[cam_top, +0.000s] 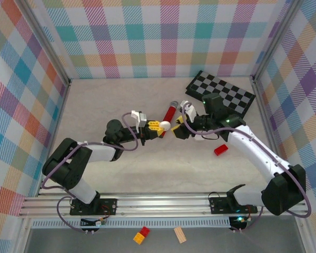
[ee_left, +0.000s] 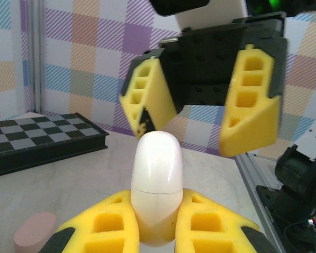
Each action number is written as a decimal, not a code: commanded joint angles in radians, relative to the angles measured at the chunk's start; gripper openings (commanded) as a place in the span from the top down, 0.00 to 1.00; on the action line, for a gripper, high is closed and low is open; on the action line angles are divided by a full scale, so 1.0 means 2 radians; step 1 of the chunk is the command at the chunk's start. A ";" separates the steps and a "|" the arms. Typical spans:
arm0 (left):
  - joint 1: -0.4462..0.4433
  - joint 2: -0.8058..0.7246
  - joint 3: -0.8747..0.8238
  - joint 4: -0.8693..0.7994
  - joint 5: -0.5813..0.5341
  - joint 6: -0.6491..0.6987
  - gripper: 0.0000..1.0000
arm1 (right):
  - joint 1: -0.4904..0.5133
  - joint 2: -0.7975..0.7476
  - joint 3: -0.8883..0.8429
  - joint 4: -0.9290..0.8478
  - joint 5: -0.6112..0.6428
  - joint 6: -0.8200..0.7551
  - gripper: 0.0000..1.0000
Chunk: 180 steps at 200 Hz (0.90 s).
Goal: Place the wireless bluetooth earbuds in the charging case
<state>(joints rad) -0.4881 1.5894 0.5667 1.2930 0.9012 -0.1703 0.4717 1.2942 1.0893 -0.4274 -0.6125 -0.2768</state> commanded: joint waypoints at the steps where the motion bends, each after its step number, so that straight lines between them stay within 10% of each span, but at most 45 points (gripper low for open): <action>1: 0.001 -0.020 -0.003 0.025 0.022 -0.021 1.00 | 0.003 0.021 0.018 0.036 -0.052 0.003 0.42; 90: -0.001 -0.022 0.002 0.025 0.042 -0.040 1.00 | 0.012 0.049 0.017 0.076 -0.105 -0.003 0.68; 180: -0.001 -0.019 0.012 0.025 0.047 -0.049 1.00 | 0.012 0.064 0.022 0.050 -0.148 -0.030 0.58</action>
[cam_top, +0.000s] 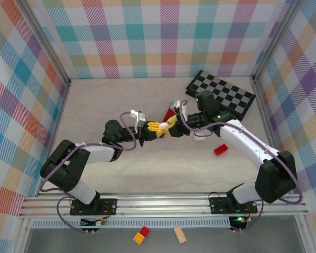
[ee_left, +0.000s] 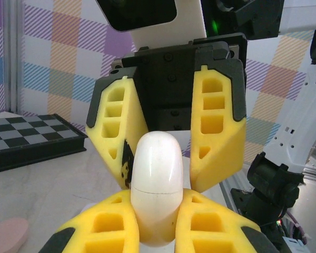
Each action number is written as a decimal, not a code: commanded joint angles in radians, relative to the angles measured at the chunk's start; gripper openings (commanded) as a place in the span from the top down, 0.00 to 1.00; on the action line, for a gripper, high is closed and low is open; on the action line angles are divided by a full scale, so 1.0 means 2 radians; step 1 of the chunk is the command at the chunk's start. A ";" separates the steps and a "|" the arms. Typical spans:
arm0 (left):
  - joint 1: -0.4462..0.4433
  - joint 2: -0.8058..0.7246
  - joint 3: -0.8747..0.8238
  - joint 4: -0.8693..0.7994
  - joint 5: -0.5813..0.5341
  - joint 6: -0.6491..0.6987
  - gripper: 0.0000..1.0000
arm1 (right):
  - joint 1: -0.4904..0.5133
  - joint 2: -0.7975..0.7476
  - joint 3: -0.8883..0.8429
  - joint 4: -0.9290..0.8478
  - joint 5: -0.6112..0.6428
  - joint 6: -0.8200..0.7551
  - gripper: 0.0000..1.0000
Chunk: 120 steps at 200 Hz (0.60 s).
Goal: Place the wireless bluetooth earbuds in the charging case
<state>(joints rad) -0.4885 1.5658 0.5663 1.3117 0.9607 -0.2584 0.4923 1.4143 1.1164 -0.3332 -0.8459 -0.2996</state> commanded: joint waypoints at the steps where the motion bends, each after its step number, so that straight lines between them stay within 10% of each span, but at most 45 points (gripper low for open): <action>1: -0.001 -0.007 0.012 0.016 0.017 -0.005 1.00 | 0.002 0.004 0.008 0.002 -0.032 -0.019 0.58; 90: -0.001 -0.011 0.011 0.015 0.018 -0.007 0.99 | 0.002 -0.008 -0.001 0.000 -0.034 -0.045 0.81; 120: -0.001 -0.012 0.011 0.016 0.016 -0.007 0.78 | 0.001 -0.006 -0.001 -0.002 -0.029 -0.045 0.82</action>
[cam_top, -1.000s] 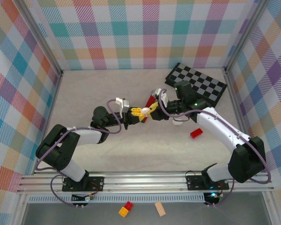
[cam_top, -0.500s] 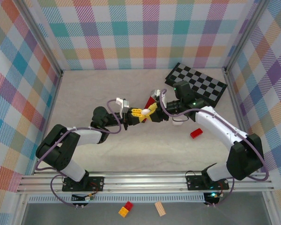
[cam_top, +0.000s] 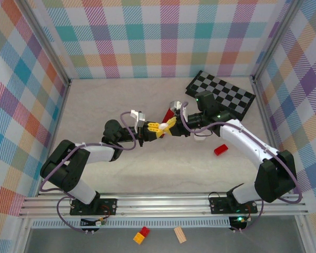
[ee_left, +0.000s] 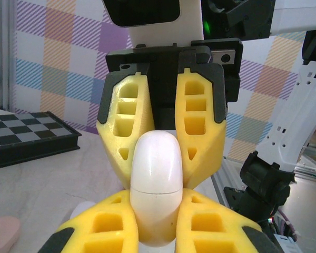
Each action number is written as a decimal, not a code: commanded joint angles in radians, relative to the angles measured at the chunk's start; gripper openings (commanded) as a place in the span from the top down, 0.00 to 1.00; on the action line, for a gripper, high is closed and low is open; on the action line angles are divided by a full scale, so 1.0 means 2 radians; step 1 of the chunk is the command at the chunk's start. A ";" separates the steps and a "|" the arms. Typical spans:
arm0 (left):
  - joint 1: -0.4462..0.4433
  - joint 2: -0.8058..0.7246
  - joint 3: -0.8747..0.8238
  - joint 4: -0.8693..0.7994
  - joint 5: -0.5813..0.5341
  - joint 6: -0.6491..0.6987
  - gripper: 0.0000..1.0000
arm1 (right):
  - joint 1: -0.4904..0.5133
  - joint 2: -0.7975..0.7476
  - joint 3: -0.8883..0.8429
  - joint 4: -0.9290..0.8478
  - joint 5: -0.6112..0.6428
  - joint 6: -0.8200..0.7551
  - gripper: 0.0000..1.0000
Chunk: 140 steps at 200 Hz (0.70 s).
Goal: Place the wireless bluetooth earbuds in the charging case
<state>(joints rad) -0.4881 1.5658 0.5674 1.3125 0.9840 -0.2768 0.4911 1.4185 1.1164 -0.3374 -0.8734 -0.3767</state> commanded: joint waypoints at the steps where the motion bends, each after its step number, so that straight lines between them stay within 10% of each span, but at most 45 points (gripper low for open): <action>1: -0.001 -0.013 0.011 0.016 0.004 0.002 0.78 | 0.002 -0.009 -0.001 0.000 -0.015 -0.006 0.82; 95: 0.019 -0.081 -0.045 -0.032 -0.071 0.070 0.01 | -0.029 -0.033 -0.096 0.093 0.131 0.223 0.80; 140: -0.004 -0.174 -0.024 -0.322 -0.106 0.233 0.00 | -0.048 -0.062 -0.213 0.188 0.214 0.358 0.79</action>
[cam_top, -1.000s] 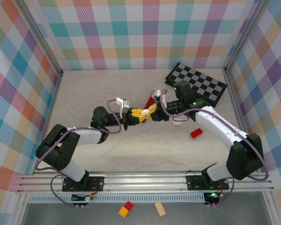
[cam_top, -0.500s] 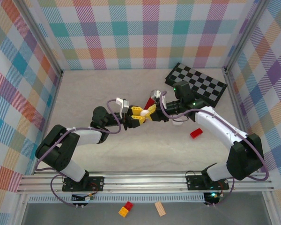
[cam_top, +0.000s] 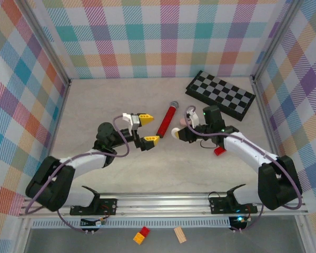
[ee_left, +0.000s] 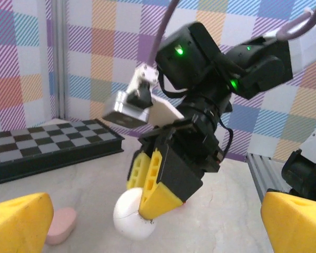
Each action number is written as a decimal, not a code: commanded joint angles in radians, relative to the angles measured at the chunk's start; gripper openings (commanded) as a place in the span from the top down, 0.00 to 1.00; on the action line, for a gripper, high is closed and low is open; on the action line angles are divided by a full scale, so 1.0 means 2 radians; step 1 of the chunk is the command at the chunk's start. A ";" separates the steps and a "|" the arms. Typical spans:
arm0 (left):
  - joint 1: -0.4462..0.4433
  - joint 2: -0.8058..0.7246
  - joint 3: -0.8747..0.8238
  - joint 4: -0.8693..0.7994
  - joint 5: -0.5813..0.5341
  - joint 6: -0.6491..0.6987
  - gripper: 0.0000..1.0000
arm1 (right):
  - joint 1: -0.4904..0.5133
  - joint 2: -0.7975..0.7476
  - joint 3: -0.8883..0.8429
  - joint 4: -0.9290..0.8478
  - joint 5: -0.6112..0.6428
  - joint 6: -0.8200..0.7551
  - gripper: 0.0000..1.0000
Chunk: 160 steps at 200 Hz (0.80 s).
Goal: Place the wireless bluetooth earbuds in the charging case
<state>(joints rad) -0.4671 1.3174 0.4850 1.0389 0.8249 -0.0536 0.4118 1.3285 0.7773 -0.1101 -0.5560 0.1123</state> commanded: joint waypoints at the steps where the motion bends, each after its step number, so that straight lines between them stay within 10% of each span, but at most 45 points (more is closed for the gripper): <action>1: -0.016 -0.052 0.019 -0.195 -0.027 0.124 0.00 | -0.009 -0.017 -0.045 0.077 0.056 0.116 0.79; 57: -0.078 -0.062 0.077 -0.422 -0.088 0.264 0.00 | -0.010 0.044 -0.092 0.163 0.055 0.201 0.79; 160: -0.090 -0.044 0.095 -0.437 -0.114 0.243 0.00 | -0.005 0.179 -0.040 0.202 0.083 0.181 0.62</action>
<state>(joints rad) -0.6411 1.2335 0.6430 0.1841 0.6155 0.4492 0.3939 1.6665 0.6666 0.2497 -0.4007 0.4877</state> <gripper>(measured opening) 0.998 0.328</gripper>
